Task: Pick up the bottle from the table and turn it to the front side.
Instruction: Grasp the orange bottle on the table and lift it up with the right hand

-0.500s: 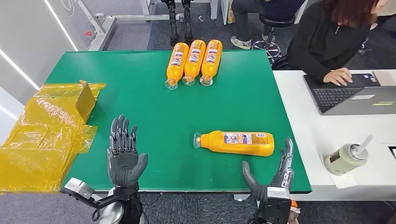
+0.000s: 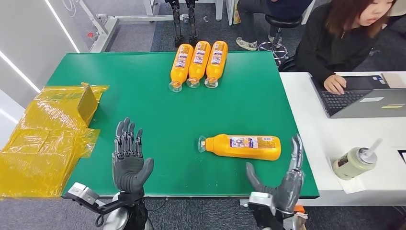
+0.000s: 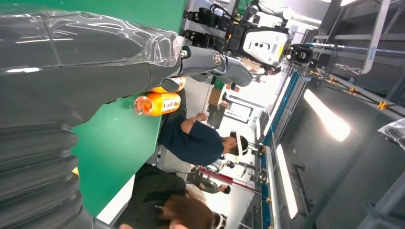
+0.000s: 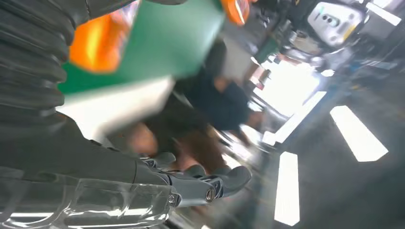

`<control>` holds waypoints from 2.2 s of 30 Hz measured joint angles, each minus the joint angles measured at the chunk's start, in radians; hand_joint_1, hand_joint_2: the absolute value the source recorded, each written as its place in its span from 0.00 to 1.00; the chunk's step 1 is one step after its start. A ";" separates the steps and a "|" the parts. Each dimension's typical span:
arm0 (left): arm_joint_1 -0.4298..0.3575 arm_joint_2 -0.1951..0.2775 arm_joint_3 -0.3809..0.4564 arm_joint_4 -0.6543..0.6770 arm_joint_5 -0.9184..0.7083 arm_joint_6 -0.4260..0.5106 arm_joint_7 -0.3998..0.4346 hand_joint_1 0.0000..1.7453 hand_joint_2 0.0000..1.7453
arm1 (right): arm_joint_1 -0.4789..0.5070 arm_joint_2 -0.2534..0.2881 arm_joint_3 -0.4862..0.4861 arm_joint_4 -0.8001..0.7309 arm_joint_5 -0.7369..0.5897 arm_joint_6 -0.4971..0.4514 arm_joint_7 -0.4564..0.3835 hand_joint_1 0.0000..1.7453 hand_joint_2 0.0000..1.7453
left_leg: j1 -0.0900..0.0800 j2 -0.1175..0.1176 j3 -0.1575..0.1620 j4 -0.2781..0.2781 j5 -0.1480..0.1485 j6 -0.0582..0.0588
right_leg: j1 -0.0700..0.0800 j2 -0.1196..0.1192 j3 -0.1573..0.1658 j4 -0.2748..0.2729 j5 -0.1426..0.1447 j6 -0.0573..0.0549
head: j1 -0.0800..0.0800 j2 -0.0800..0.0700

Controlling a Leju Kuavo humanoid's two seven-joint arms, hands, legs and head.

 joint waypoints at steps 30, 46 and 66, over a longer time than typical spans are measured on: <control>0.024 0.014 -0.003 0.002 -0.027 -0.033 0.000 0.00 1.00 | -0.602 -0.327 0.229 0.618 0.010 0.715 0.244 0.00 1.00 | 0.000 -0.001 -0.001 0.001 0.002 0.002 | 0.000 -0.002 0.001 0.000 0.002 0.001 | 0.000 0.000; 0.028 0.030 -0.002 0.002 -0.026 -0.051 0.000 0.00 1.00 | -0.835 -0.456 0.519 0.830 -0.091 0.926 0.287 0.00 1.00 | -0.001 -0.002 -0.001 0.002 0.002 0.002 | 0.000 -0.002 0.001 0.000 0.002 0.001 | 0.000 0.000; 0.030 0.047 0.006 0.002 0.033 -0.062 0.000 0.00 1.00 | -1.026 -0.576 0.934 0.819 -0.557 1.190 0.424 1.00 1.00 | -0.001 -0.002 -0.001 0.002 0.002 0.002 | 0.000 -0.003 0.001 0.000 0.002 0.002 | 0.000 0.000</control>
